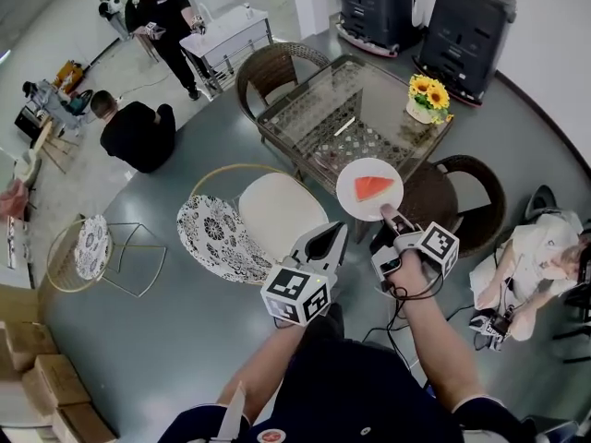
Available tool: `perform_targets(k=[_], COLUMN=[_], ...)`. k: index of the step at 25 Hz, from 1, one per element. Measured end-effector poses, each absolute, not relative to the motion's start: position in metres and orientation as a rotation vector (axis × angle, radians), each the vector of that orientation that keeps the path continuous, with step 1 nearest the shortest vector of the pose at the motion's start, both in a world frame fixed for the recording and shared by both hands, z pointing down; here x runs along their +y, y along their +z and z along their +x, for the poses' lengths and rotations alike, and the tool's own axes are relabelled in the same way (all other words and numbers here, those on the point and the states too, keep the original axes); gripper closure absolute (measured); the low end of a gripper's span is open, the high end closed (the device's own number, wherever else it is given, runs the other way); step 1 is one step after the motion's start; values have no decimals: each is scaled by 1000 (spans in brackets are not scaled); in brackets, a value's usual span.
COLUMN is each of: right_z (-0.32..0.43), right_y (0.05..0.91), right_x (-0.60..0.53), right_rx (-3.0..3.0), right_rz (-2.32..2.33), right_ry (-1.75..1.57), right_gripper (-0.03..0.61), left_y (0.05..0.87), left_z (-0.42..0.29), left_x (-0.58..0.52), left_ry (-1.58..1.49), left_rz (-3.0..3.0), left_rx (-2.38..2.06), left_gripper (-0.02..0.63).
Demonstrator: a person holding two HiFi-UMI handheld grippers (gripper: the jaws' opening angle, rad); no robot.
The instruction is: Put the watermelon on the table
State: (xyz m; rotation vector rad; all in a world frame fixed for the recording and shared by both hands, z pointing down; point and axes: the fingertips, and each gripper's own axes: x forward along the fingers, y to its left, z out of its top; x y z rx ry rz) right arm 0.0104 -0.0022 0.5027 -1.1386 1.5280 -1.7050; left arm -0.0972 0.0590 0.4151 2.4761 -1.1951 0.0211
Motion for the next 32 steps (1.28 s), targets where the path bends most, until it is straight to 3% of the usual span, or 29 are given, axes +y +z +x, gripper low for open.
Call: perform_targets(k=[12, 32], right_z=[-3, 10], right_y=[497, 524], right_x=[-58, -146], right_rx=[1463, 1499], right_rz=[-1241, -1239], right_ry=[-1646, -1709], right_gripper=[566, 566], left_y=[414, 424], left_z=[-124, -111], left_x=[-14, -97], left_ry=[23, 15], left_rz=[2515, 2497], left_rx=[-1052, -1083], left_gripper=[609, 609])
